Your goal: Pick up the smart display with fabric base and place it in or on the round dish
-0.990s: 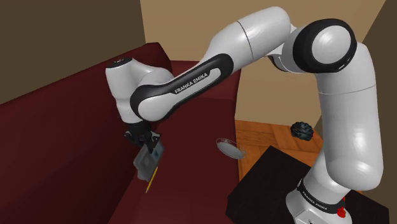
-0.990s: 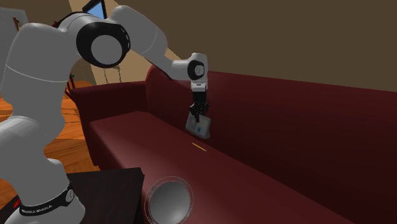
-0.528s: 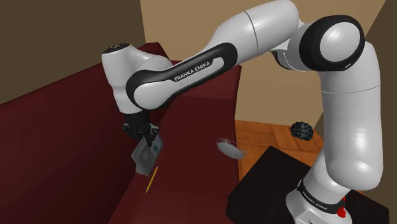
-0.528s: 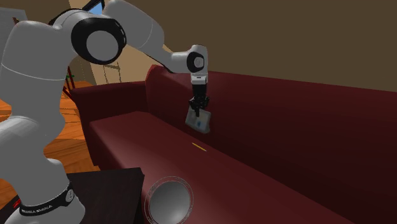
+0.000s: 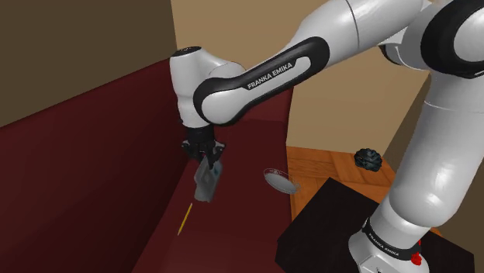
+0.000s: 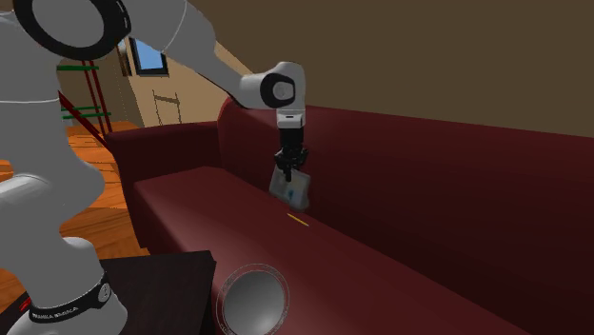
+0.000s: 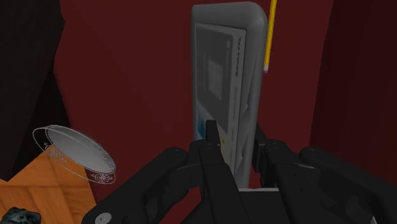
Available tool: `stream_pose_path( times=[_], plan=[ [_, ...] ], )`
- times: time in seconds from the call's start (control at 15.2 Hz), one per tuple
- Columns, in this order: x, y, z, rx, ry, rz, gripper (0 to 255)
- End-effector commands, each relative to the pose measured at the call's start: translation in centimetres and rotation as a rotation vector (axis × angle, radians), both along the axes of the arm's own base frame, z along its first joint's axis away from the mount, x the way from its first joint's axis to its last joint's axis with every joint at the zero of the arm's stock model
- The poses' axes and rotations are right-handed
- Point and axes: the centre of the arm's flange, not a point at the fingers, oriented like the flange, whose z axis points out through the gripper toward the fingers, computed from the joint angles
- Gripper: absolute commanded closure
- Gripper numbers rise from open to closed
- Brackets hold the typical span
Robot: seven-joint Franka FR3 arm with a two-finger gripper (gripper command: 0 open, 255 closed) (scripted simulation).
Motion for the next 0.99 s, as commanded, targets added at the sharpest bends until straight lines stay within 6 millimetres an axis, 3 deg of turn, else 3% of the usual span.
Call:
stream_pose_path(
  times=[0.0,0.92],
  plan=[
    [-1.1,-2.4,0.4,0.001,-0.001,0.001,255],
    [-8.3,-19.3,2.2,0.001,-0.001,0.001,255]
  ],
)
